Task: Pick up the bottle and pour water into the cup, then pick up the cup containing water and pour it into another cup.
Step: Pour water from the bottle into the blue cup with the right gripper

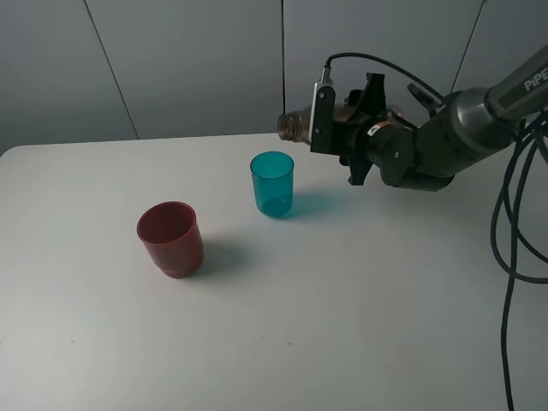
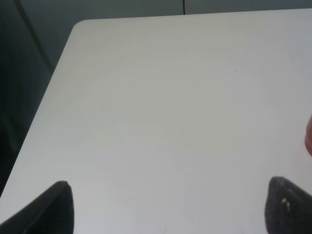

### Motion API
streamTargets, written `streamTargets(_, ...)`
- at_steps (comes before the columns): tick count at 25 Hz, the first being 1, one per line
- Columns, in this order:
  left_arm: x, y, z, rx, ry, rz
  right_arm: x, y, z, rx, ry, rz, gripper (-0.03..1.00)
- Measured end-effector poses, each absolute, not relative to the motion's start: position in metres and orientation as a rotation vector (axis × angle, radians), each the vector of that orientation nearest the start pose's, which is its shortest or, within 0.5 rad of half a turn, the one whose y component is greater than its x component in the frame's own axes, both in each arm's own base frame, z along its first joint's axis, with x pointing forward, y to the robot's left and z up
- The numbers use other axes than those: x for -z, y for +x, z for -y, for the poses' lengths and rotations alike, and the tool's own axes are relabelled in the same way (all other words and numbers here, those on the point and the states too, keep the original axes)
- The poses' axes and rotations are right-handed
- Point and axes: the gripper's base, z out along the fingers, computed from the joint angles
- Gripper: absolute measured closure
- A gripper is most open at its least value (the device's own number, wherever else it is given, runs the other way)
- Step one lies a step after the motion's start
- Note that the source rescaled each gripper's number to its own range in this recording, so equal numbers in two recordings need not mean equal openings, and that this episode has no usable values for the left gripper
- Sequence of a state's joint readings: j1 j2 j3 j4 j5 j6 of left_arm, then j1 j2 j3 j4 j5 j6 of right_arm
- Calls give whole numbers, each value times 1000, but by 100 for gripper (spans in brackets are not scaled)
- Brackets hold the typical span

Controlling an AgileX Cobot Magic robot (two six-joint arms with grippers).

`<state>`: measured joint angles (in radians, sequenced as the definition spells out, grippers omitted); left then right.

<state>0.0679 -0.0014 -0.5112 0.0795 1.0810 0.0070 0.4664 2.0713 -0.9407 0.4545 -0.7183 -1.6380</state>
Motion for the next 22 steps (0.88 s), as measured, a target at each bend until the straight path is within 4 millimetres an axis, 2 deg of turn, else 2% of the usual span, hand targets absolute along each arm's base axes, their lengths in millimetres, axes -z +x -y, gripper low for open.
streamTargets(22, -279, -8, -6, -142, -68, -2051, -117, 369, -155, 892, -1485, -1357, 96)
